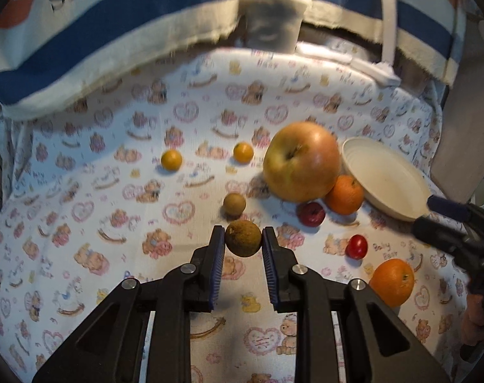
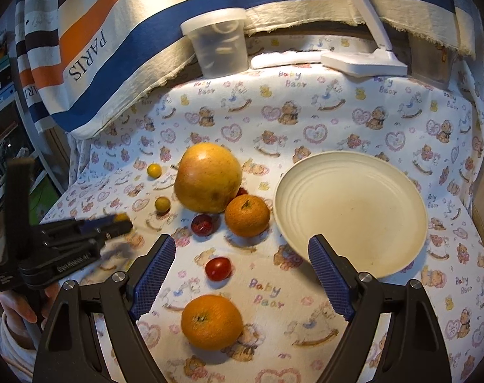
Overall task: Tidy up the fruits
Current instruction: 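Grasp the small olive-brown fruit with the left tool while the right tool grasps an orange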
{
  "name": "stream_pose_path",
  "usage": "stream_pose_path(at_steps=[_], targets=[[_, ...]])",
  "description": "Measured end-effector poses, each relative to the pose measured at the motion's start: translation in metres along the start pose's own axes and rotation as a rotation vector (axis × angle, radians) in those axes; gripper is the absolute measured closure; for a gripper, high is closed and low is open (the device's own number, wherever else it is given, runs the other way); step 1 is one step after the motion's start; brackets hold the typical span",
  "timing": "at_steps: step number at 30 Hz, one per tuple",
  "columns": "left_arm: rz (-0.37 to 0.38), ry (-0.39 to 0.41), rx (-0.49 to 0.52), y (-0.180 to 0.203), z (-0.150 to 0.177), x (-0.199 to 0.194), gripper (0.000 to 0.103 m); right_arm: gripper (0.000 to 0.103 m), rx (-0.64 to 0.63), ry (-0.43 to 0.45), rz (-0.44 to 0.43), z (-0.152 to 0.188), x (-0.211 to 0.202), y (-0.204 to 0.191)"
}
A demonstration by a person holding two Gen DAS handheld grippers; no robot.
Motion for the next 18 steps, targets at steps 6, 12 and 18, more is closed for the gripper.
stream_pose_path(at_steps=[6,12,18], targets=[[-0.018,0.072,0.021,0.005,-0.006,-0.013,0.080,0.031,-0.027,-0.122,0.003,0.017,0.018,-0.012],[-0.027,0.097,0.028,0.008,-0.005,-0.021,0.081,0.039,0.011,-0.212,-0.028,0.031,0.030,-0.012],[-0.029,0.089,0.014,0.004,-0.005,-0.019,0.080,0.040,0.013,-0.249,-0.022,0.039,0.034,-0.016]])
Point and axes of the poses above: each gripper's, at about its wrist camera, not at the fingertips, and x roughly the way its jaws point, y to its right, z to its underside, the point moved 5 cm from there along x, roughly the way its jaws point, and after that the axes turned 3 degrees about -z, right-handed, at the moved point
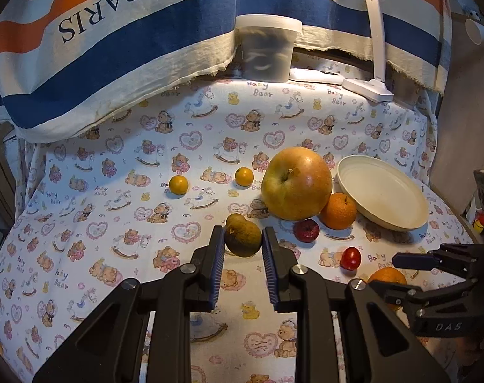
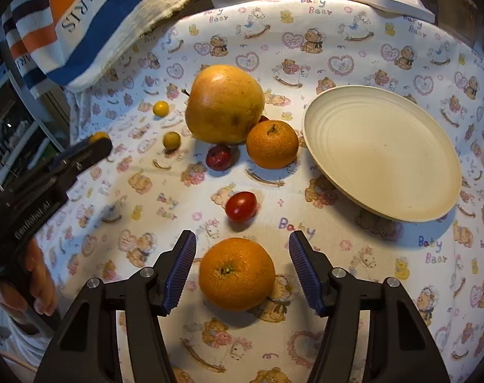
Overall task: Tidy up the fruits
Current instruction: 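Grasp the small olive-brown fruit with the left tool while the right tool grasps an orange, then carry both fruits over the white plate and open the right tool to drop the orange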
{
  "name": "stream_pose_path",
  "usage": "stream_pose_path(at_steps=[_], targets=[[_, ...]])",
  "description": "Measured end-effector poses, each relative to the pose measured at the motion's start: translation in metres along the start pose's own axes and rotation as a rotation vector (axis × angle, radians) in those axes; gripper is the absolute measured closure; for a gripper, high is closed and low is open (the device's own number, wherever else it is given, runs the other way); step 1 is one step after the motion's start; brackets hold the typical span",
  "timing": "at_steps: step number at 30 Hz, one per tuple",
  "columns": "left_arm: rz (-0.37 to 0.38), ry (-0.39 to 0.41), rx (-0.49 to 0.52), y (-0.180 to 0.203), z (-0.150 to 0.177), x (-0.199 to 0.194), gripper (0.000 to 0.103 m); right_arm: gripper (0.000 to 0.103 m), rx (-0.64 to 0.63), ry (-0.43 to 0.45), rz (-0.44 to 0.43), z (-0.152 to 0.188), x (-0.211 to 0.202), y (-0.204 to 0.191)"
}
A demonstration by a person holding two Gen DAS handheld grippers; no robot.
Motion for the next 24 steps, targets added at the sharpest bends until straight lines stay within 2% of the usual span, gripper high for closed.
stream_pose_path(at_steps=[1,4,7,12,15,20,24], targets=[[-0.003,0.000,-0.002,-0.001,0.000,0.000,0.080,0.040,-0.004,-0.015,-0.002,0.001,0.002,-0.001],[-0.011,0.005,0.000,-0.001,0.000,-0.001,0.080,0.050,-0.005,-0.058,-0.008,0.005,0.011,-0.002],[-0.012,0.009,-0.002,0.000,0.000,-0.002,0.080,0.051,-0.007,-0.058,-0.006,0.005,0.013,-0.002],[-0.017,0.027,0.000,-0.002,-0.002,-0.006,0.080,0.051,-0.003,0.000,0.006,0.001,0.005,0.001],[-0.031,0.045,0.009,-0.001,-0.003,-0.010,0.080,0.051,-0.009,0.023,0.053,-0.003,0.001,0.005],[-0.001,0.071,0.020,0.004,-0.008,-0.024,0.080,0.051,0.020,0.041,0.029,-0.008,-0.006,0.012],[-0.033,0.145,0.037,0.004,-0.026,-0.050,0.080,0.051,0.015,0.095,0.011,-0.016,-0.024,0.012]])
Point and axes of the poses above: each gripper's, at about its wrist camera, not at the fingertips, and x roughly the way its jaws point, y to its right, z to its underside, the point moved 5 cm from there along x, roughly the way its jaws point, and after that the axes turned 3 degrees about -z, right-handed, at the moved point
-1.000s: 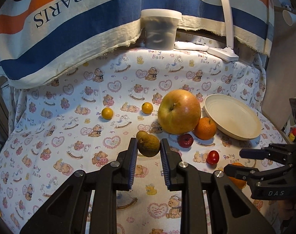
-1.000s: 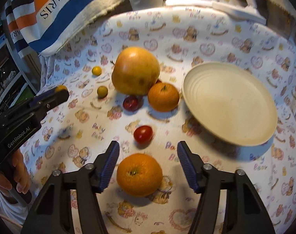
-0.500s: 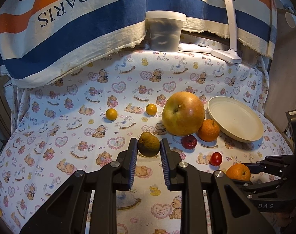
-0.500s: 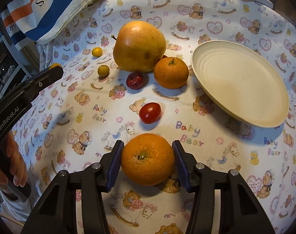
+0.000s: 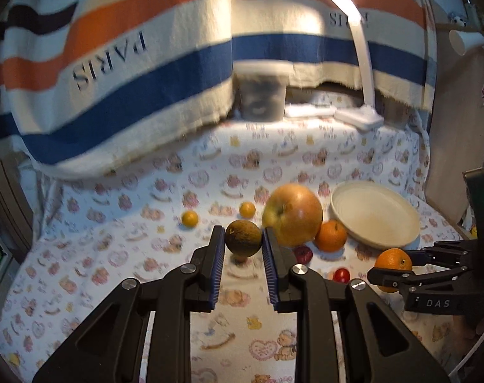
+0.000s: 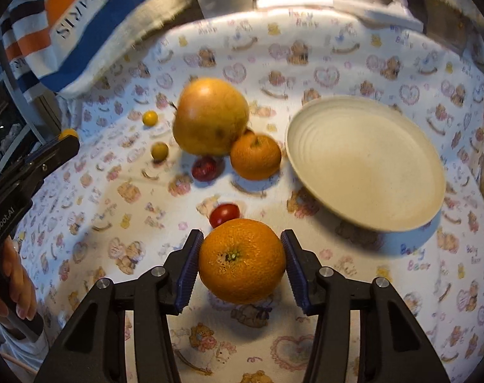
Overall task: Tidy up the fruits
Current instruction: 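Carry both fruits over the white plate and open the right tool to drop the orange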
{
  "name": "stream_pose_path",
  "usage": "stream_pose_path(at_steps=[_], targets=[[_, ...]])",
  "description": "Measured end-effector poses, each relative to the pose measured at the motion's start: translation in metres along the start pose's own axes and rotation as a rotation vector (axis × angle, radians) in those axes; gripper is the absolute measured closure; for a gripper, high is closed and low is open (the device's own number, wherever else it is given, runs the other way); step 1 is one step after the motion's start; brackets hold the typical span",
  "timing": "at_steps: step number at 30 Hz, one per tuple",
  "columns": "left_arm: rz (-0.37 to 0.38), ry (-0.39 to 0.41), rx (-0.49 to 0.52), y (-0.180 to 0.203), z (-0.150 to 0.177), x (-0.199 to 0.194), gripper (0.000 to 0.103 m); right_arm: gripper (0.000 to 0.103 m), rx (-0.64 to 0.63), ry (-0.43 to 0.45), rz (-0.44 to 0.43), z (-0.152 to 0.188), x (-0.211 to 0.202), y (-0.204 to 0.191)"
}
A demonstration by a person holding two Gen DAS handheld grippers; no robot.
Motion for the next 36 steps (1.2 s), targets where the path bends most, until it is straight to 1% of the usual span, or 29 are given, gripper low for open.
stream_pose_path(at_steps=[3,5,7,8,10,11,13,15,16,19,21,22,27,31,33,36], targets=[[0.019,0.028,0.000,0.000,-0.020,-0.013,0.080,0.051,0.037,0.071,-0.005,-0.015,-0.018,0.010],[0.014,0.038,0.025,0.006,-0.035,-0.018,0.080,0.051,0.053,0.103,0.032,-0.026,-0.027,0.021],[-0.010,0.036,0.062,0.015,-0.047,-0.016,0.080,0.051,0.077,0.097,0.057,-0.036,-0.030,0.033],[0.012,0.025,0.068,0.020,-0.053,-0.012,0.080,0.051,0.093,0.097,0.057,-0.042,-0.033,0.040],[0.060,-0.018,0.057,0.029,-0.062,0.002,0.080,0.051,0.101,0.114,0.071,-0.052,-0.038,0.052],[0.080,-0.042,0.053,0.035,-0.066,0.012,0.080,0.051,0.102,0.127,0.092,-0.056,-0.041,0.058],[0.097,-0.064,0.070,0.049,-0.070,0.026,0.080,0.051,0.108,0.161,0.116,-0.064,-0.048,0.070],[0.123,-0.083,0.094,0.065,-0.071,0.041,0.080,0.051,0.124,0.185,0.115,-0.069,-0.052,0.083],[0.160,-0.113,0.100,0.076,-0.070,0.051,0.080,0.051,0.131,0.199,0.121,-0.070,-0.054,0.089],[0.253,-0.255,0.102,0.106,-0.058,0.089,0.080,0.051,0.129,0.233,0.143,-0.073,-0.054,0.104],[0.286,-0.334,0.119,0.125,-0.047,0.112,0.080,0.051,0.141,0.218,0.143,-0.071,-0.048,0.115],[0.298,-0.350,0.123,0.134,-0.042,0.120,0.080,0.051,0.149,0.202,0.133,-0.069,-0.044,0.120],[0.363,-0.390,0.115,0.158,-0.029,0.140,0.080,0.051,0.167,0.141,0.152,-0.059,-0.029,0.140],[0.371,-0.419,0.159,0.170,-0.018,0.152,0.080,0.051,0.208,0.077,0.139,-0.050,-0.016,0.155],[0.366,-0.421,0.172,0.175,-0.017,0.158,0.080,0.051,0.221,0.069,0.144,-0.049,-0.011,0.161],[0.384,-0.421,0.166,0.181,-0.018,0.163,0.080,0.051,0.222,0.071,0.171,-0.047,-0.006,0.167]])
Point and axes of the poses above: each gripper's, at about its wrist camera, not at the fingertips, and x roughly the way its jaws point, y to its right, z to its underside, the point moved 5 cm from there along x, roughly the way its jaws point, and after that the axes turned 3 degrees about -z, right-handed, at the moved point
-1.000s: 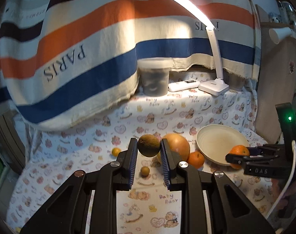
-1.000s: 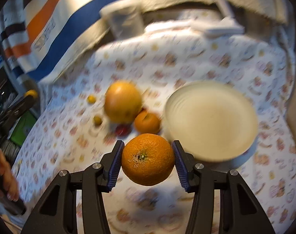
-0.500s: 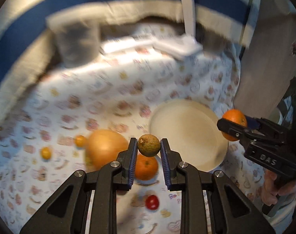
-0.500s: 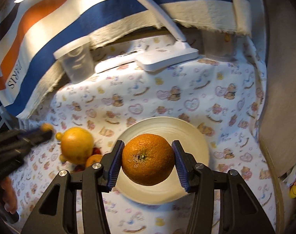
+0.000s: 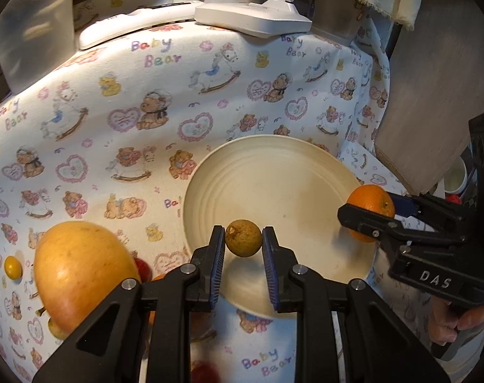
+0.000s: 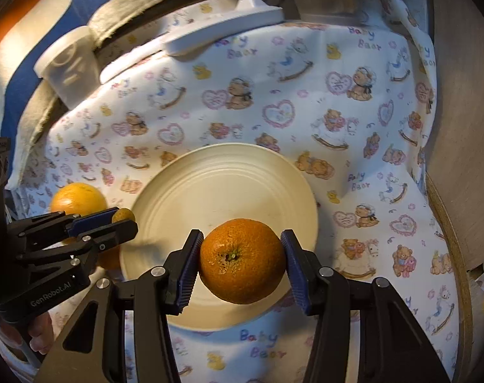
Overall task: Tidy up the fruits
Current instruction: 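Carry both fruits over the white plate and open the right tool to drop the orange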
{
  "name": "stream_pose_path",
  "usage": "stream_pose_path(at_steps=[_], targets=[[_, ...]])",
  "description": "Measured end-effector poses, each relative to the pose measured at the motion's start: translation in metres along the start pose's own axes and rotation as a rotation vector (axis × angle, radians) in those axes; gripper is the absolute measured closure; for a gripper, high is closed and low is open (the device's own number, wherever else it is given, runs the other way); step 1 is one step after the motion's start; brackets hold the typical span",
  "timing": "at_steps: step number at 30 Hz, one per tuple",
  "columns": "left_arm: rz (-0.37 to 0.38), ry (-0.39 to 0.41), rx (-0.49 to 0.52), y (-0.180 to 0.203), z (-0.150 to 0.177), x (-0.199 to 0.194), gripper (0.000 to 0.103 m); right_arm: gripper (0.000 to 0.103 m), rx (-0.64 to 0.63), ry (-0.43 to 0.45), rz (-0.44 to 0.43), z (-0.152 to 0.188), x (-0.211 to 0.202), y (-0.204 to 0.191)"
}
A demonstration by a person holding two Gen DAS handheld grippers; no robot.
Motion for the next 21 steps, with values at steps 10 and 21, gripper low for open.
stream_pose_path(at_steps=[10,21], targets=[[-0.047,-0.065,0.039,0.015,0.008,0.022,0.080,0.051,-0.013,-0.039,-0.023,0.007,0.015,-0.001],[-0.101,-0.079,0.028,0.009,0.014,0.027,0.080,0.051,0.002,-0.074,-0.042,0.009,0.022,-0.001]])
Point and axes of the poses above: each gripper's, at about its wrist camera, not at the fingertips, and x roughly the way its jaws point, y to its right, z to its underside, the point moved 5 cm from there along x, roughly the way its jaws point, and after that the axes turned 3 degrees about -z, right-handed, at the moved point
